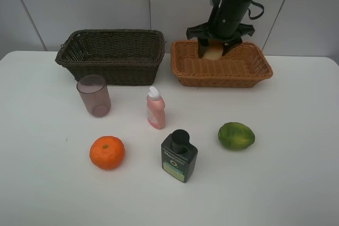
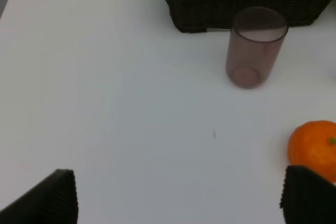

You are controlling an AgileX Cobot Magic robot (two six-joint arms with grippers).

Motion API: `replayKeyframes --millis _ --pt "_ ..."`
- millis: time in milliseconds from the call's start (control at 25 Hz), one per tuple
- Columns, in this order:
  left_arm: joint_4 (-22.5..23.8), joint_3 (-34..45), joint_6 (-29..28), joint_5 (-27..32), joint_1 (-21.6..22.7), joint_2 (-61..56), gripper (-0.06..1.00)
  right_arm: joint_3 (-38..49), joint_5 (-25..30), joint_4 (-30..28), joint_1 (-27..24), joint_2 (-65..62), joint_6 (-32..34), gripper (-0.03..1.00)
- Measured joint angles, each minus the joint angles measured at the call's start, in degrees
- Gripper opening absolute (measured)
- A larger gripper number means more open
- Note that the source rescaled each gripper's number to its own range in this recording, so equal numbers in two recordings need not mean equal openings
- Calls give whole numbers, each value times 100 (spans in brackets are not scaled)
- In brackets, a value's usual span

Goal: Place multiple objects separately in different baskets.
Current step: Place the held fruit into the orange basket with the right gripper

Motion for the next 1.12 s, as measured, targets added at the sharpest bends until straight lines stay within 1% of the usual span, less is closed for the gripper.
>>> replayKeyframes --millis 120,360,480,640,880,920,960,1040,1080,1120 --pt "0 0 0 0 0 0 100 -7 -316 51 -163 221 -8 39" --pt "0 0 0 -1 0 0 100 -7 -1150 80 -336 609 -8 39" --pt "0 0 0 -1 0 0 100 -7 -1396 100 -363 749 -12 39" --pt "0 0 0 -1 0 0 100 -7 -1604 100 -363 882 -12 39" --pt "0 0 0 -1 0 0 100 -7 -1655 78 -363 948 -12 40" --pt "0 0 0 -1 0 0 100 -7 -1655 79 -363 948 -12 46" --pt "0 0 0 -1 0 0 100 -7 -1655 79 -363 948 -12 54" --pt "0 0 0 -1 0 0 100 -7 -1641 74 -363 948 -12 77" --pt "0 0 0 -1 0 0 100 -7 -1617 74 -363 948 -12 86" --pt "0 0 0 -1 0 0 100 -7 -1575 74 -363 943 -12 91"
